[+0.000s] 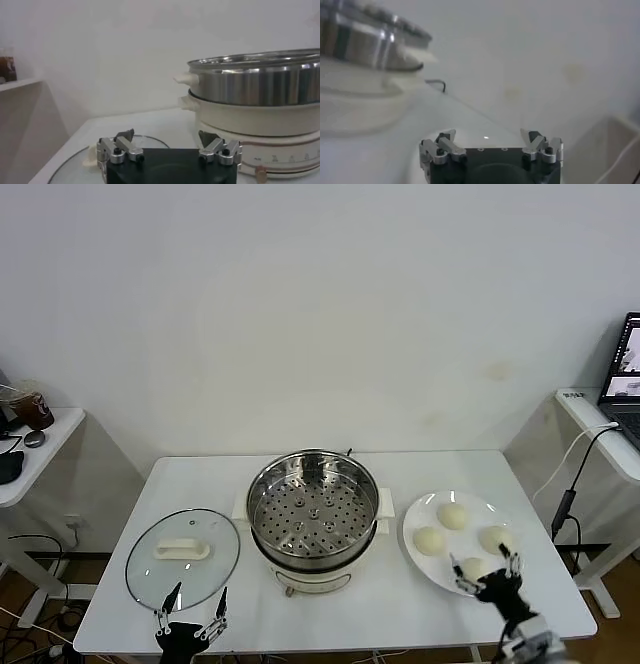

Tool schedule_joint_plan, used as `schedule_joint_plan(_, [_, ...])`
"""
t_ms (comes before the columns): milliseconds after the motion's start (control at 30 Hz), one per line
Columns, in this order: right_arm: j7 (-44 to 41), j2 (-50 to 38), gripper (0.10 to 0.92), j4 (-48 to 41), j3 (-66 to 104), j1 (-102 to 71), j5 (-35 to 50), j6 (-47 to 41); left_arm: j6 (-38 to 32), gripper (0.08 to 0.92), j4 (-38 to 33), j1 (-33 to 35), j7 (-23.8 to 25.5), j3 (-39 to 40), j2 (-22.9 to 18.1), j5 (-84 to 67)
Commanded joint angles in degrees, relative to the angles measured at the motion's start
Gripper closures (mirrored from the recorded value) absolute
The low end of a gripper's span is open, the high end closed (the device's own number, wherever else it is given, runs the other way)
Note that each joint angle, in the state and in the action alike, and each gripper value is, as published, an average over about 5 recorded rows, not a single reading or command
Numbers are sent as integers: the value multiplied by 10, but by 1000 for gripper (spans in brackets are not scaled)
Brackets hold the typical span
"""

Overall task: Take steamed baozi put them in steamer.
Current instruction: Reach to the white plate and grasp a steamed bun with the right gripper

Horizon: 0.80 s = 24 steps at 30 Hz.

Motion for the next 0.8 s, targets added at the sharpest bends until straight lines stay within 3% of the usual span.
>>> schedule_joint_plan(33, [-90,-143,203,-84,-3,123,-180,-6,-18,177,13,-24,0,2,-14,47])
schedule_joint_plan(267, [-186,-202,203,-224,-130,308,-213,25,-27,177,9,-22,0,-6,-18,72])
schedule_joint_plan(500, [-322,-248,203,-340,-333,495,-116,-12,-34,177,10,-14,-2,-15,-23,81])
schedule_joint_plan(800, [-455,-227,203,-456,-543,672,-56,-35,-41,177,9,-8,-4,-25,-31,97])
